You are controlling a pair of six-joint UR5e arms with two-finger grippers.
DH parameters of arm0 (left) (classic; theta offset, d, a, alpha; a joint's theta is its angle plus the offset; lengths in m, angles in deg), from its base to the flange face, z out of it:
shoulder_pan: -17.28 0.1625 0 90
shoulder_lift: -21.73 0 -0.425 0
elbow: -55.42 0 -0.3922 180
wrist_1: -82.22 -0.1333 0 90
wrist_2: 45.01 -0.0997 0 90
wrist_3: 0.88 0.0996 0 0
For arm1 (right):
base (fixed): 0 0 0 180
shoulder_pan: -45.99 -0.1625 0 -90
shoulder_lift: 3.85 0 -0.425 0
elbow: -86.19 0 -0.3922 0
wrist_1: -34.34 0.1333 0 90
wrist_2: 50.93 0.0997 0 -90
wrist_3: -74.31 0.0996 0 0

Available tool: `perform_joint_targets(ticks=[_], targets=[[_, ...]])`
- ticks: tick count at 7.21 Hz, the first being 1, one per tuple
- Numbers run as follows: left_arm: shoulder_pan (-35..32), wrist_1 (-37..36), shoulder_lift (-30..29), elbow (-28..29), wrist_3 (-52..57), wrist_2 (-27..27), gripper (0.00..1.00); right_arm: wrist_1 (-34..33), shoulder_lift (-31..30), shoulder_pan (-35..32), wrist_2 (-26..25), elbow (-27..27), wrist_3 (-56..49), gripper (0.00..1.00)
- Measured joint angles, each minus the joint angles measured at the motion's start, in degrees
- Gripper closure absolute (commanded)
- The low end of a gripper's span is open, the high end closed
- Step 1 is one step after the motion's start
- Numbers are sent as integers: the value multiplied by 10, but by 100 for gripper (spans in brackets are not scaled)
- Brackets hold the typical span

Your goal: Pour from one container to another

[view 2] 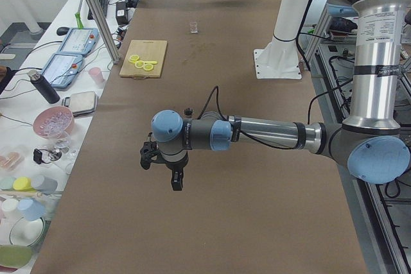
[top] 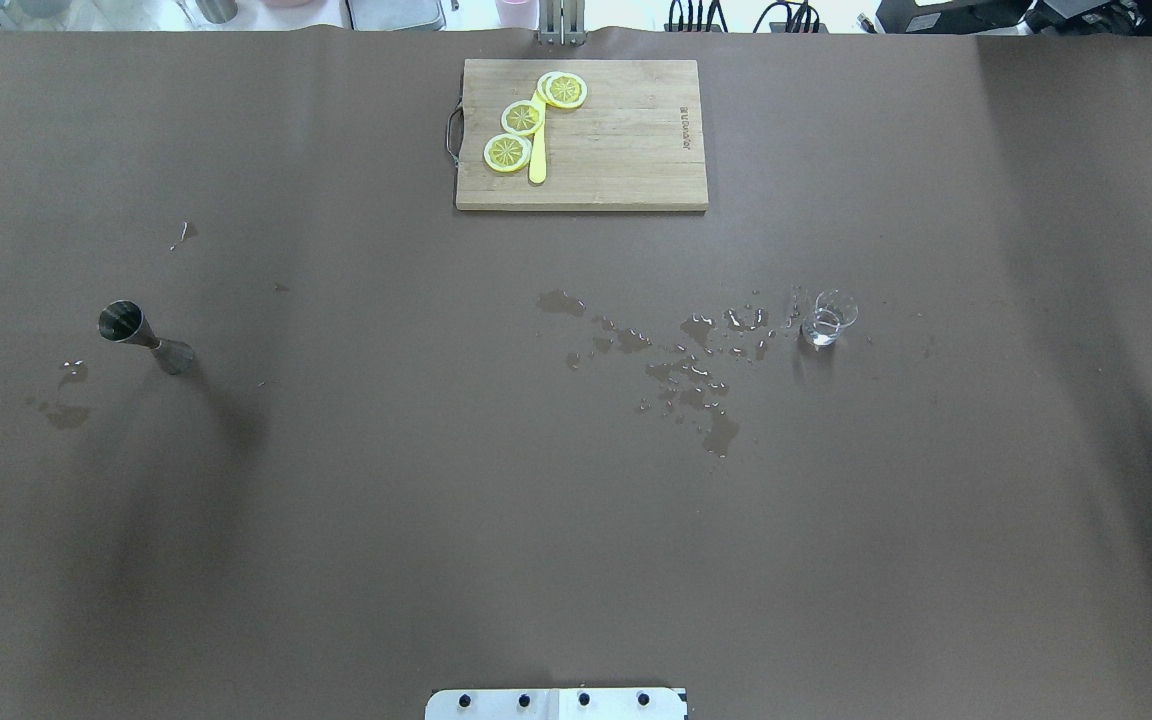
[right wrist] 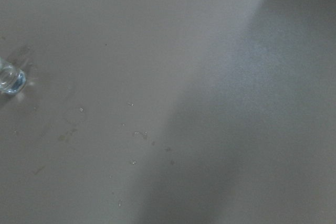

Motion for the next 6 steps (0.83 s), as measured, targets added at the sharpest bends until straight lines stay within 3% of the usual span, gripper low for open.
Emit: perform_joint_targets(ticks=[3, 6], targets=[[0, -14, 1, -10, 0, 1, 1, 132, 2, 1, 38, -35, 20, 3], [3, -57, 21, -74, -53, 4, 1, 277, 2, 15, 48, -50, 34, 4]])
